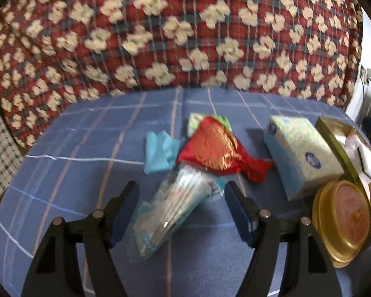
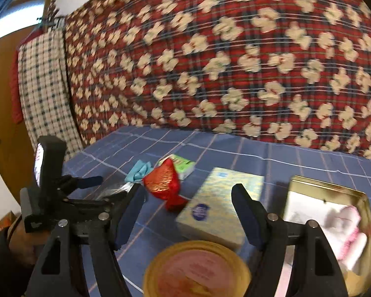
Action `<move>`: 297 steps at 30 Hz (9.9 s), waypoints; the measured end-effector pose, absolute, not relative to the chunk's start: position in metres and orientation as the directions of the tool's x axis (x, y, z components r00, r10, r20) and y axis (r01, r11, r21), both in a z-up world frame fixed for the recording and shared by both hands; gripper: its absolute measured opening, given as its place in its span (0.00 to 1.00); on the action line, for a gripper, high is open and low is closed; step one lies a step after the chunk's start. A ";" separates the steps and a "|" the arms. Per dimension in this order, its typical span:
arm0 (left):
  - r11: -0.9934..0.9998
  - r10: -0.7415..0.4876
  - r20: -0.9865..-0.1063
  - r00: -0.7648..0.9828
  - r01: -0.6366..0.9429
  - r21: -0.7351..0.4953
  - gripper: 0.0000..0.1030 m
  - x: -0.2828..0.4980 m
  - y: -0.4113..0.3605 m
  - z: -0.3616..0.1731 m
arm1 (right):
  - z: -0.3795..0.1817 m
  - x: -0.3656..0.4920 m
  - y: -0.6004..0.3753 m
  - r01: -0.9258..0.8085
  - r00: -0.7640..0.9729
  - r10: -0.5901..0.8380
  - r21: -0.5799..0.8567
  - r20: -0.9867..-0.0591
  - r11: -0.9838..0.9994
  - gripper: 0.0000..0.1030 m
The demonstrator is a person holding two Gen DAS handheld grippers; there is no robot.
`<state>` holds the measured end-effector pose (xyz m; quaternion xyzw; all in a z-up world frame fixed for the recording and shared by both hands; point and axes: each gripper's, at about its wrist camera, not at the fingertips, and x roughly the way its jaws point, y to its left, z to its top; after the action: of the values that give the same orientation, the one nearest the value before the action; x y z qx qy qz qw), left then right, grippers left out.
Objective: Organize soft objects
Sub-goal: 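Move both open tools back to the remaining objects, then grasp the cotton-swab bag with the left tool while the right tool grasps the red-gold pouch, then lift the swab bag and red pouch with both tools, then carry the swab bag and red pouch with both tools over the gold tray, then open the left tool to drop the swab bag while the right tool releases the pouch, then move both open tools back to the remaining objects on the table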
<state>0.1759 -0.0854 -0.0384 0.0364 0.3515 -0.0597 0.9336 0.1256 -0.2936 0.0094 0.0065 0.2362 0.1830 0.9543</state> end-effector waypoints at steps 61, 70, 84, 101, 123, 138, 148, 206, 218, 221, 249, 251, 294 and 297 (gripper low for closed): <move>0.987 -0.028 -0.554 0.832 -0.065 -0.148 0.18 0.175 -0.008 -0.042 | -0.052 0.236 -0.155 -0.167 0.750 0.161 0.052 -0.642 0.985 0.16; 0.987 -0.014 -0.552 0.834 -0.077 -0.141 0.18 0.174 -0.007 -0.041 | -0.042 0.207 -0.154 -0.236 0.798 0.237 0.075 -0.554 0.969 0.16; 0.984 -0.008 -0.561 0.828 -0.093 -0.150 0.18 0.175 -0.004 -0.043 | -0.032 0.183 -0.159 -0.270 0.854 0.271 0.069 -0.444 0.961 0.16; 0.989 -0.004 -0.526 0.851 -0.075 -0.129 0.18 0.169 -0.009 -0.036 | -0.026 0.169 -0.163 -0.330 0.868 0.340 0.090 -0.361 0.939 0.17; 0.995 0.076 -0.375 0.924 -0.096 -0.034 0.18 0.142 -0.023 -0.021 | -0.019 0.133 -0.178 -0.361 0.899 0.364 0.058 -0.245 0.931 0.16; 0.996 0.070 -0.303 0.950 -0.082 -0.026 0.18 0.118 -0.039 -0.015 | -0.019 0.118 -0.193 -0.368 0.901 0.373 0.065 -0.221 0.928 0.17; 0.998 0.043 -0.301 0.953 -0.052 -0.022 0.18 0.112 -0.057 -0.015 | -0.018 0.110 -0.201 -0.339 0.916 0.342 0.053 -0.210 0.939 0.17; 0.978 -0.204 -0.353 0.913 0.173 -0.117 0.18 0.096 -0.141 0.001 | 0.007 0.055 -0.308 -0.179 0.976 0.190 0.109 -0.103 0.978 0.17; 0.897 -0.434 -0.428 0.793 0.427 -0.117 0.18 0.107 -0.236 0.029 | 0.016 0.053 -0.418 -0.087 0.966 0.129 0.188 -0.224 0.978 0.17; 0.884 -0.455 -0.439 0.774 0.453 -0.118 0.18 0.110 -0.252 0.031 | 0.017 0.055 -0.441 -0.072 0.960 0.118 0.184 -0.254 0.980 0.17; 0.819 -0.514 -0.573 0.638 0.563 -0.110 0.18 0.134 -0.299 0.049 | 0.004 0.106 -0.494 -0.133 0.806 0.230 0.211 -0.546 0.968 0.16; 0.818 -0.516 -0.589 0.622 0.561 -0.124 0.18 0.134 -0.304 0.048 | 0.003 0.108 -0.497 -0.129 0.794 0.232 0.217 -0.562 0.967 0.16; 0.861 -0.452 -0.494 0.743 0.509 -0.022 0.93 0.113 -0.201 0.093 | 0.039 0.116 -0.405 -0.333 0.759 0.411 0.241 -0.505 0.912 0.72; 0.908 -0.364 -0.514 0.777 0.419 -0.010 0.93 0.135 -0.162 0.080 | 0.039 0.139 -0.384 -0.347 0.734 0.431 0.257 -0.524 0.902 0.72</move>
<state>0.1351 -0.1621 0.0795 0.0525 0.2613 -0.2078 0.9412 0.1388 -0.3843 0.0392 0.0711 0.2982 0.2095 0.9285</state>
